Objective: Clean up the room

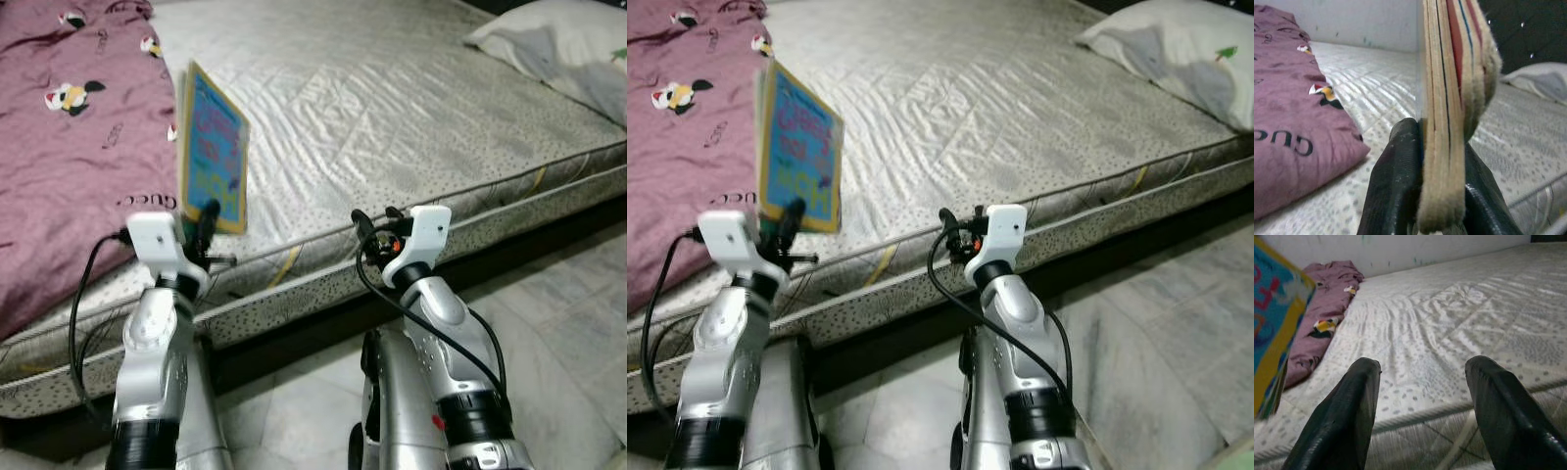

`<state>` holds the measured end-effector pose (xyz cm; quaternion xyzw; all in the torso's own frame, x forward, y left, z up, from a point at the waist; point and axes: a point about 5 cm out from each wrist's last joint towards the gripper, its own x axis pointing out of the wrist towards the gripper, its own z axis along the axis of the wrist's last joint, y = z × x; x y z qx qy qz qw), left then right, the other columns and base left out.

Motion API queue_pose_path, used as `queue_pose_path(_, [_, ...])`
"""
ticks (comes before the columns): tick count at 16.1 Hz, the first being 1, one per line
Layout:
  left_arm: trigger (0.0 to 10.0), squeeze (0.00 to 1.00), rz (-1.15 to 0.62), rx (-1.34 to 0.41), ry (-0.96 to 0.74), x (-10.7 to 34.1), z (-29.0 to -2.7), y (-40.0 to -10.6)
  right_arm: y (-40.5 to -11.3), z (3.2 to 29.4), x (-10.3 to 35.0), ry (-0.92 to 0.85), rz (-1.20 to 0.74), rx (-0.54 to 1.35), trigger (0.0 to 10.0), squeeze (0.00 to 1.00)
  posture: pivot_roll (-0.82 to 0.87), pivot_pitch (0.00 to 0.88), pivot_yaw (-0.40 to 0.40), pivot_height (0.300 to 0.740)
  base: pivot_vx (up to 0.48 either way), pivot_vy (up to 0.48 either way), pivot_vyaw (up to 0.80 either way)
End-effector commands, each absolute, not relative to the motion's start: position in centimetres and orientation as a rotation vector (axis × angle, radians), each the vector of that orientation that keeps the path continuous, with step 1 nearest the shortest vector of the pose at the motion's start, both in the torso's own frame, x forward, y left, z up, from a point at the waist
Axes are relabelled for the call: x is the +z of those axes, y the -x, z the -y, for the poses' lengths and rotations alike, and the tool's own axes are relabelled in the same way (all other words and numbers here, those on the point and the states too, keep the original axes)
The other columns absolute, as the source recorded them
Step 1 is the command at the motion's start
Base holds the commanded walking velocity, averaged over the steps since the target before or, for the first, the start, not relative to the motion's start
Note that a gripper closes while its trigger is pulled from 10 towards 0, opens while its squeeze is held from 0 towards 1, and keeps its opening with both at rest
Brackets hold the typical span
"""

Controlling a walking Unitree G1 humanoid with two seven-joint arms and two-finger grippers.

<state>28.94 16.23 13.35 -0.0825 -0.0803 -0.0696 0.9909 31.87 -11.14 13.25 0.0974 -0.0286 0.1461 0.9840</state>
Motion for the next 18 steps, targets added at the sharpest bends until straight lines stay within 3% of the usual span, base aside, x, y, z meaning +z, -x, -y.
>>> queue_pose_path(1, [10.0,0.0,0.207,-0.137,0.137,14.6,-16.1,-28.7,-32.2,11.1,13.6,-0.209,0.075,0.293,10.0,0.0,-0.01,0.0,-0.005,0.508,0.0,0.0,0.0])
queue_pose_path(18, [10.0,0.0,0.08,-0.065,0.052,12.9,-15.3,-28.3,-32.6,11.7,13.8,-0.181,0.091,0.266,10.0,0.0,-0.03,0.0,0.0,0.718,0.0,0.0,0.0])
